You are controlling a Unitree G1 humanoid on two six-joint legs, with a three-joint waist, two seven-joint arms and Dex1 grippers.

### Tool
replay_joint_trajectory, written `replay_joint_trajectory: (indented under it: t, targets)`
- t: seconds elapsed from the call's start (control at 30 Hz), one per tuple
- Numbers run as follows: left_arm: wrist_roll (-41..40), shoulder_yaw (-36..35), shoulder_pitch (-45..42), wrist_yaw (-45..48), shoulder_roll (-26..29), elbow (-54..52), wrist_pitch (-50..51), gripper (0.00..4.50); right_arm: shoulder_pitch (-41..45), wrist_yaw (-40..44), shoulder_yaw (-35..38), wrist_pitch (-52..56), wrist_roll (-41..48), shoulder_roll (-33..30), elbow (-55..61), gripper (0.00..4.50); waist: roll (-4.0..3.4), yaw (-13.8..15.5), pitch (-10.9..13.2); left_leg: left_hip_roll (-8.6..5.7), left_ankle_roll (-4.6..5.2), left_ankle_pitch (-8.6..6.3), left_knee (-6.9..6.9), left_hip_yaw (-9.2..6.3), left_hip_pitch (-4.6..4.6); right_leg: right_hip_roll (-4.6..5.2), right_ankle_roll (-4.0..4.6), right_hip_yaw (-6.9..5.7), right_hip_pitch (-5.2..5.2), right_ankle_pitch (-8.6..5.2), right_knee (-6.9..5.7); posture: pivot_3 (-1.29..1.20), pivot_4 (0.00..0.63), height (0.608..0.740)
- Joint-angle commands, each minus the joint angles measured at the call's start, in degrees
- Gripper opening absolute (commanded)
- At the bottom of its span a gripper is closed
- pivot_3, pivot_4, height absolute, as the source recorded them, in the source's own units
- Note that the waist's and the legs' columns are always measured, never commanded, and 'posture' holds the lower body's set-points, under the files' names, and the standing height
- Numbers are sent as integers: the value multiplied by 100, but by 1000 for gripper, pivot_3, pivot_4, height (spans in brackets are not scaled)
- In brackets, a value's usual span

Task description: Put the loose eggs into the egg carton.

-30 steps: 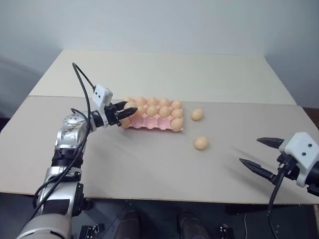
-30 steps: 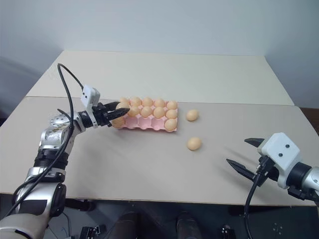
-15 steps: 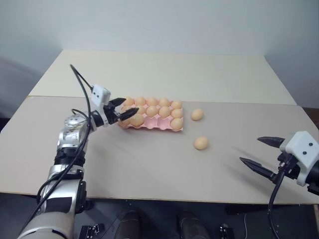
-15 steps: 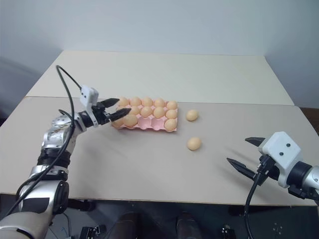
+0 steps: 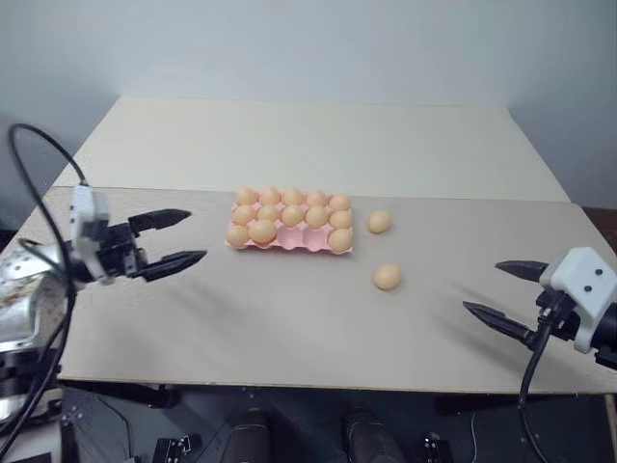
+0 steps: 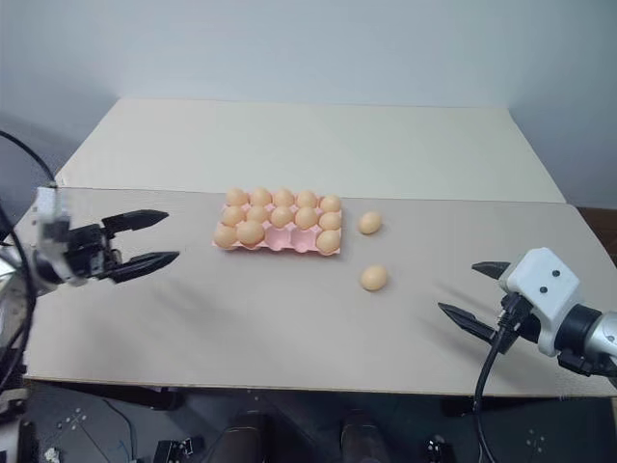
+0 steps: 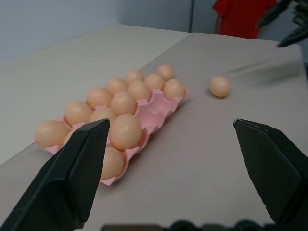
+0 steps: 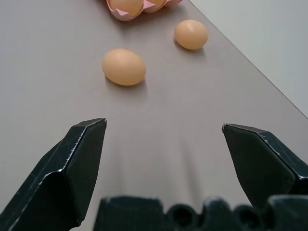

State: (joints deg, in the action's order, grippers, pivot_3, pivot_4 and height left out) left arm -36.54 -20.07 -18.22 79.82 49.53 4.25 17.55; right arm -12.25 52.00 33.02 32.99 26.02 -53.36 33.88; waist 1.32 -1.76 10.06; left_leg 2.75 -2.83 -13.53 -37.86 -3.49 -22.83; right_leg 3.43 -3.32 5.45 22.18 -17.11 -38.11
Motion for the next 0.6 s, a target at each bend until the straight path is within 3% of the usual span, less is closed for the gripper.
replay_joint_trajectory:
  t: [0.03,0.4,0.6]
  targets:
    - [-244,-140,127,191,215,-428,115,4469,146,91,-15,-129,22,-139,-41,4500,0,15,0,0,0,0,0,0,0,0,0,0,0,0,0,0,150,740]
    - [-61,11,159,-4,258,-564,-11,4469,587,43,-534,-18,81,-154,-70,4500,0,-37,0,0,1,0,0,2,0,-1,0,2,2,0,0,0,150,740]
    - [-170,39,305,29,286,-847,46,4469,1359,-375,-1916,-182,-330,156,-202,4500,0,-79,0,3,1,0,2,1,0,-3,1,2,4,0,-1,0,150,740]
